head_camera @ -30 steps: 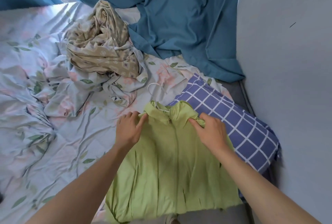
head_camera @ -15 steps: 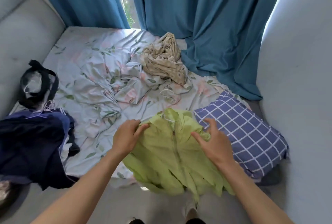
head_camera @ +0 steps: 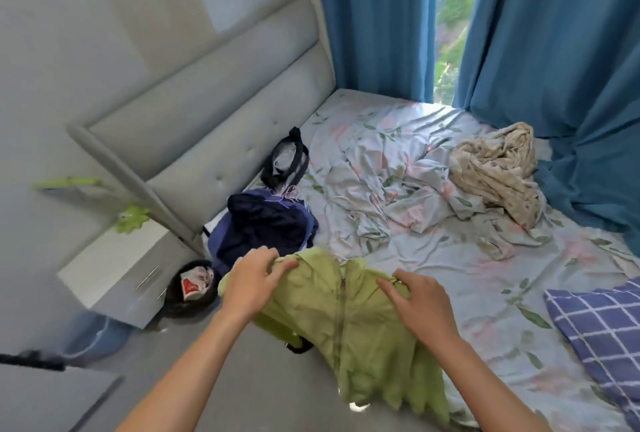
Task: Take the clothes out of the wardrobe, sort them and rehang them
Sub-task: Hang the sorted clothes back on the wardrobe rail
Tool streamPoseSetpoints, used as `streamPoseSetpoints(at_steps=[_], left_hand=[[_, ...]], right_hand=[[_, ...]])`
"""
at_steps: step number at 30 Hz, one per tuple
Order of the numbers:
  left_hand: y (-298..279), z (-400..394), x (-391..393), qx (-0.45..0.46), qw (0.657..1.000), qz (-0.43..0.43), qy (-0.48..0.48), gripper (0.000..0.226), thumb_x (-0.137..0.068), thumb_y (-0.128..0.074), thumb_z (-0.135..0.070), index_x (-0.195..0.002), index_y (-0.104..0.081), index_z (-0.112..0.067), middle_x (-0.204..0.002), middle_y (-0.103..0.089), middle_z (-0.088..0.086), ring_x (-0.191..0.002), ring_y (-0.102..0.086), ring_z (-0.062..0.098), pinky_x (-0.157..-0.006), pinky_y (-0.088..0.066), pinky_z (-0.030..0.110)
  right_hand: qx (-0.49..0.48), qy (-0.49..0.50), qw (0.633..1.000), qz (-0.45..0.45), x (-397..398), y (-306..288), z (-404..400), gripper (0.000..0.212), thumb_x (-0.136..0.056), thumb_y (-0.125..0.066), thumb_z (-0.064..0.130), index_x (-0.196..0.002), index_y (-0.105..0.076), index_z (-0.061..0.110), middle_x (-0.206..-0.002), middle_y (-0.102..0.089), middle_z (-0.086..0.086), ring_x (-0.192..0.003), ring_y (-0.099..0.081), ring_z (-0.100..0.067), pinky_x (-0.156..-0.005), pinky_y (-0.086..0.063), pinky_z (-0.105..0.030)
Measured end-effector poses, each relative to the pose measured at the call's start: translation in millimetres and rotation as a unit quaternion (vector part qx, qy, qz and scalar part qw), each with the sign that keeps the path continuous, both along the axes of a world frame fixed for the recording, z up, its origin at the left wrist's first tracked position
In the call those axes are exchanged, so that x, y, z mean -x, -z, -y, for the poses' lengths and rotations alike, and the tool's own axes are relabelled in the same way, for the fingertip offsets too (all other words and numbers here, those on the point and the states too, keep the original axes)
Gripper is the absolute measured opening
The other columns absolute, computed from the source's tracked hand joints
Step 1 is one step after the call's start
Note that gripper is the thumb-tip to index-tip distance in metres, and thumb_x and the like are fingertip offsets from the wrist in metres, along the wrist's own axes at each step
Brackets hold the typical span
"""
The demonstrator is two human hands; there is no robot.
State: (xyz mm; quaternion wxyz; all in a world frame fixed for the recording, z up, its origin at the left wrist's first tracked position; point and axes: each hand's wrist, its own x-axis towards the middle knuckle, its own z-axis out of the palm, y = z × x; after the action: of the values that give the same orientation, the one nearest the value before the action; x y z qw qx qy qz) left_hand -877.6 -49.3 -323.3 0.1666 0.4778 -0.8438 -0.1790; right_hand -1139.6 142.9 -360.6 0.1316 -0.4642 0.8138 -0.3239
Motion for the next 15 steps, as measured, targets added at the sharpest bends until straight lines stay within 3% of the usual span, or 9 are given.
streamPoseSetpoints(at_steps=[4, 7, 15], left_hand=[[-10, 33, -61, 0.026, 0.999, 0.003, -0.046, 0.052, -0.095, -0.054, -0.071, -0.07, -0.047, -0.025, -0.07, -0.051, -0.006, -0.073, -0.051, 0.01, -0.074, -0.047, 0.044], [-10, 63, -96, 0.036, 0.996, 0.021, -0.073, 0.054, -0.094, -0.05, -0.075, -0.071, -0.049, -0.026, -0.072, -0.053, -0.008, -0.073, -0.051, 0.008, -0.076, -0.046, 0.042], [16, 187, -147, 0.032, 0.995, 0.033, -0.093, 0.051, -0.089, -0.066, -0.069, -0.065, -0.045, -0.028, -0.065, -0.051, -0.008, -0.065, -0.052, 0.01, -0.055, -0.034, 0.032]], right_hand=[[-0.012, -0.068, 0.998, -0.001, -43, -2, 55, 0.058, -0.092, -0.042, 0.077, -0.076, -0.059, 0.024, -0.061, -0.057, 0.006, -0.063, -0.059, -0.017, -0.059, -0.049, -0.038], [-0.028, -0.089, 0.996, -0.009, -71, 3, 95, 0.054, -0.095, -0.046, 0.071, -0.076, -0.052, 0.021, -0.062, -0.056, 0.004, -0.066, -0.059, -0.023, -0.06, -0.049, -0.039], [-0.064, -0.074, 0.995, -0.019, -131, 29, 222, 0.053, -0.099, -0.048, 0.065, -0.071, -0.046, 0.02, -0.06, -0.052, 0.004, -0.061, -0.055, -0.021, -0.057, -0.048, -0.039]])
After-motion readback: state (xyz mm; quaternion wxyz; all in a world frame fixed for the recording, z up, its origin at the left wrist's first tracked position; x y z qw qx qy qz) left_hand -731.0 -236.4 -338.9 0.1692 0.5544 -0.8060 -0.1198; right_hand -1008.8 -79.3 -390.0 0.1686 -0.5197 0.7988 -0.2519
